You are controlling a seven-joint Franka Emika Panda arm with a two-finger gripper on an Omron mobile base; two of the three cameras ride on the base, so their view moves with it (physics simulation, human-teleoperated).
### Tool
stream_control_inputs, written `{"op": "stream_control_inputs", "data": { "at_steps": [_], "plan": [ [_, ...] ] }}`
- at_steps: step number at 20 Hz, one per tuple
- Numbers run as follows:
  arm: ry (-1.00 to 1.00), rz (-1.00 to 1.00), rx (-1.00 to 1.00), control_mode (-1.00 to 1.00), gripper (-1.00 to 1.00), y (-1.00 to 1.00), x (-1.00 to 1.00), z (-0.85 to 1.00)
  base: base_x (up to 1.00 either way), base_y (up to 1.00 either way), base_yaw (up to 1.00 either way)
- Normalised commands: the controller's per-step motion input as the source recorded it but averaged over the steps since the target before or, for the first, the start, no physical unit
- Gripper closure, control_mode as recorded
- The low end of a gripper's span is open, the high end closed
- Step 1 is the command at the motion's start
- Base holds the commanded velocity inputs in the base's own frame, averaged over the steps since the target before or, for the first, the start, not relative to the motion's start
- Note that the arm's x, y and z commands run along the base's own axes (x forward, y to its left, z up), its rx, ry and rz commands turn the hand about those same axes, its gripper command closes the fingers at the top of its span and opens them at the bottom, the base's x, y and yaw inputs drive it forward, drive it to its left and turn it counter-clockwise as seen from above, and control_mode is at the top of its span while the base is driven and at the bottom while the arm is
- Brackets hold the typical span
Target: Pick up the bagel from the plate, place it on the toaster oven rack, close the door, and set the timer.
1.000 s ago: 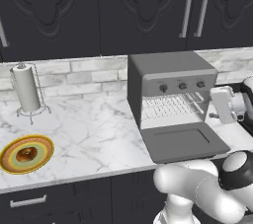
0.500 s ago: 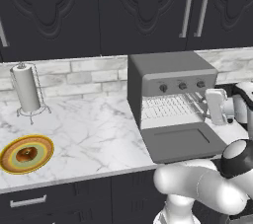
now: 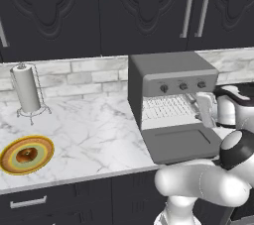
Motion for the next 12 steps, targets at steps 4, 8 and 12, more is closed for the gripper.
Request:
{"op": "stream_control_inputs", "data": {
  "at_steps": [4,8,12],
  "plan": [
    [-0.04,-0.12,0.00,-1.00,-1.00,0.02,0.39,-0.17,0.00,0.00,0.00],
    [-0.05,-0.11,0.01,-1.00,-1.00,0.08,0.35,-0.15,0.00,0.00,0.00],
    [-0.06,-0.09,0.01,-1.00,-1.00,0.02,0.13,-0.14,0.00,0.00,0.00]
  ]
}}
